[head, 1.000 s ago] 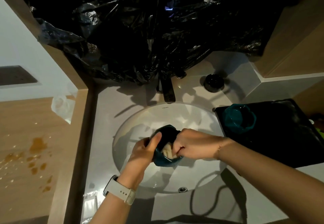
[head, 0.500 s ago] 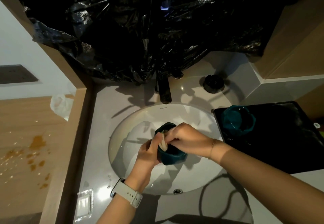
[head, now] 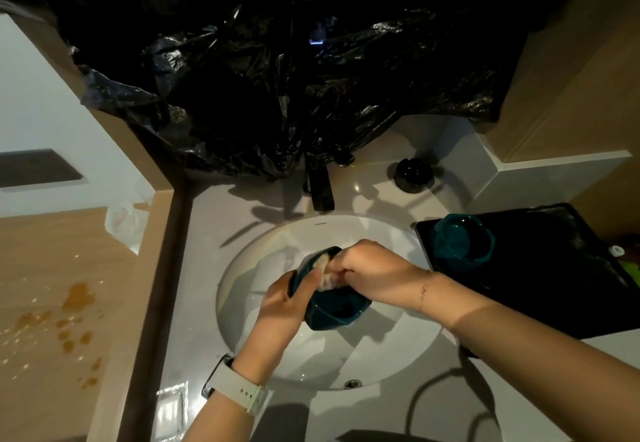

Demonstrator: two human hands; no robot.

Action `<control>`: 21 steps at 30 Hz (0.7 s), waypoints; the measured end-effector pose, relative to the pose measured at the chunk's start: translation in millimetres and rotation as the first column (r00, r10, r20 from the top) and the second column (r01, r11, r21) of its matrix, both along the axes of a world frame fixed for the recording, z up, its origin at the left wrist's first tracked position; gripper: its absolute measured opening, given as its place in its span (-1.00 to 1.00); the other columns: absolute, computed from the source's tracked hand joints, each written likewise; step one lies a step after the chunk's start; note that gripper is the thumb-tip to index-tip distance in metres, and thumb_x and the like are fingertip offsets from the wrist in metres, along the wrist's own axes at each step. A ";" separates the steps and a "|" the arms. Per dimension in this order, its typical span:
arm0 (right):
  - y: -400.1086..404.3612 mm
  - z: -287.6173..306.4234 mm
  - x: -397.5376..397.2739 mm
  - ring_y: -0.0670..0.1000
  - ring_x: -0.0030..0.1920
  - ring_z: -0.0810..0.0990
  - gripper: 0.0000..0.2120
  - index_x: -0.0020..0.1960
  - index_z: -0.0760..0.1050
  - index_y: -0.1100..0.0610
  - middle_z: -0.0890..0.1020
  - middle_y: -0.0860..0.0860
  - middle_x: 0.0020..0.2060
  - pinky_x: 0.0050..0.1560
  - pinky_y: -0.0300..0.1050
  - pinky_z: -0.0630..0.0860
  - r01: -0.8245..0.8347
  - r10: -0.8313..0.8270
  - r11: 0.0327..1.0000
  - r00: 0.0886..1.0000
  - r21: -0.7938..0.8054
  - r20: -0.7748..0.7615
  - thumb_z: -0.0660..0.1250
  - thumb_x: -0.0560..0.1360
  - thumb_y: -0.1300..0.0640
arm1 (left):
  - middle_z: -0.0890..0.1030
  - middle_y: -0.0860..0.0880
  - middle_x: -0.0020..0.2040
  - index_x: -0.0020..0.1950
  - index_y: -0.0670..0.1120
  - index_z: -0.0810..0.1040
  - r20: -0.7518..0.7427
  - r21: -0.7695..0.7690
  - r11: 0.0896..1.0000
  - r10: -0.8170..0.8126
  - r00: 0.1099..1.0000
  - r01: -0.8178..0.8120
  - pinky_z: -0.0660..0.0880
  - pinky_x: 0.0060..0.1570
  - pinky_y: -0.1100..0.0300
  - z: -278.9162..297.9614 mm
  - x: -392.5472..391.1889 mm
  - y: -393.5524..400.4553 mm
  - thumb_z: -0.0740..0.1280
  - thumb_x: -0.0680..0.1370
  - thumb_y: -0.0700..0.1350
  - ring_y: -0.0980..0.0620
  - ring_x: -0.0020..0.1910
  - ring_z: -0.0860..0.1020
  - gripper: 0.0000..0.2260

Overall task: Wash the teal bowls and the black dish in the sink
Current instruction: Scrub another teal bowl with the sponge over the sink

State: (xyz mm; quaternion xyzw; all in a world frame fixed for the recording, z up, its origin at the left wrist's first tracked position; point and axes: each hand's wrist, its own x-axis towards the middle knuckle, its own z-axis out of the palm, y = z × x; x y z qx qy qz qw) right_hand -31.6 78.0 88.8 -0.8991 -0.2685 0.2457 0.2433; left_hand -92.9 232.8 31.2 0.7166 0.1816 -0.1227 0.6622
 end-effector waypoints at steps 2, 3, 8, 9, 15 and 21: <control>1.2 -2.5 -10.6 -0.21 -0.17 0.56 -0.78 -0.18 0.65 -0.02 0.63 -0.15 -0.24 -0.10 -0.34 0.44 0.023 -0.001 0.988 0.989 0.152 -0.148 0.30 0.53 0.20 | 0.71 0.00 -0.23 -0.10 -0.02 0.64 -0.041 -0.051 0.997 0.058 0.997 -0.060 0.62 -0.12 0.14 0.6 -0.2 2.4 0.36 0.54 0.11 0.00 -0.13 0.68 -0.79; 1.4 -2.7 -15.4 -0.24 -0.25 0.51 -0.75 -0.27 0.62 -0.06 0.59 -0.16 -0.32 -0.17 -0.39 0.39 0.034 0.005 0.983 0.977 0.181 -0.213 0.33 0.52 0.19 | 0.71 0.02 -0.28 -0.13 -0.03 0.63 -0.074 -0.086 0.992 0.080 0.994 -0.087 0.61 -0.18 0.19 1.5 0.4 3.7 0.36 0.56 0.07 0.00 -0.17 0.67 -0.81; -9.5 0.6 -13.3 -0.16 -0.12 0.52 -0.84 0.01 0.68 0.08 0.63 -0.09 -0.17 -0.06 -0.36 0.40 -0.096 0.079 0.993 0.973 -0.070 -0.216 0.38 0.49 0.10 | 0.69 -0.04 -0.18 -0.08 -0.06 0.64 -0.052 0.032 0.998 -0.052 0.997 0.054 0.58 -0.06 0.08 3.4 3.0 6.1 0.35 0.56 0.10 -0.03 -0.11 0.64 -0.76; -10.9 4.6 -9.3 -0.08 -0.06 0.56 -0.84 0.02 0.67 0.11 0.64 -0.06 -0.12 -0.01 -0.26 0.45 -0.111 0.083 0.982 0.980 -0.153 -0.180 0.37 0.49 0.12 | 0.70 -0.06 -0.15 -0.05 -0.09 0.64 -0.048 0.018 0.998 -0.059 0.997 0.060 0.60 -0.08 0.10 2.7 1.6 3.5 0.35 0.55 0.09 -0.03 -0.10 0.65 -0.74; 11.5 3.4 -11.5 0.15 -0.14 0.52 -0.81 0.01 0.58 0.21 0.58 0.14 -0.13 -0.15 -0.07 0.39 -0.010 0.110 0.933 0.959 -0.360 0.260 0.19 0.52 0.28 | 0.73 -0.06 -0.08 0.05 -0.12 0.64 -0.114 -0.147 0.989 -0.005 0.994 -0.012 0.65 -0.10 0.12 2.4 -3.8 -6.3 0.31 0.59 0.05 0.01 -0.06 0.70 -0.74; 12.2 -13.0 -22.0 0.03 0.02 0.56 -0.70 0.00 0.66 0.02 0.66 -0.03 -0.02 0.03 -0.24 0.45 0.045 -0.046 0.999 0.999 -0.017 -0.021 0.17 0.50 0.20 | 0.74 -0.11 -0.14 -0.01 -0.09 0.64 -0.213 -0.230 0.960 0.110 0.971 -0.160 0.63 -0.13 0.08 3.1 -1.5 -1.3 0.32 0.59 0.01 -0.09 -0.07 0.70 -0.80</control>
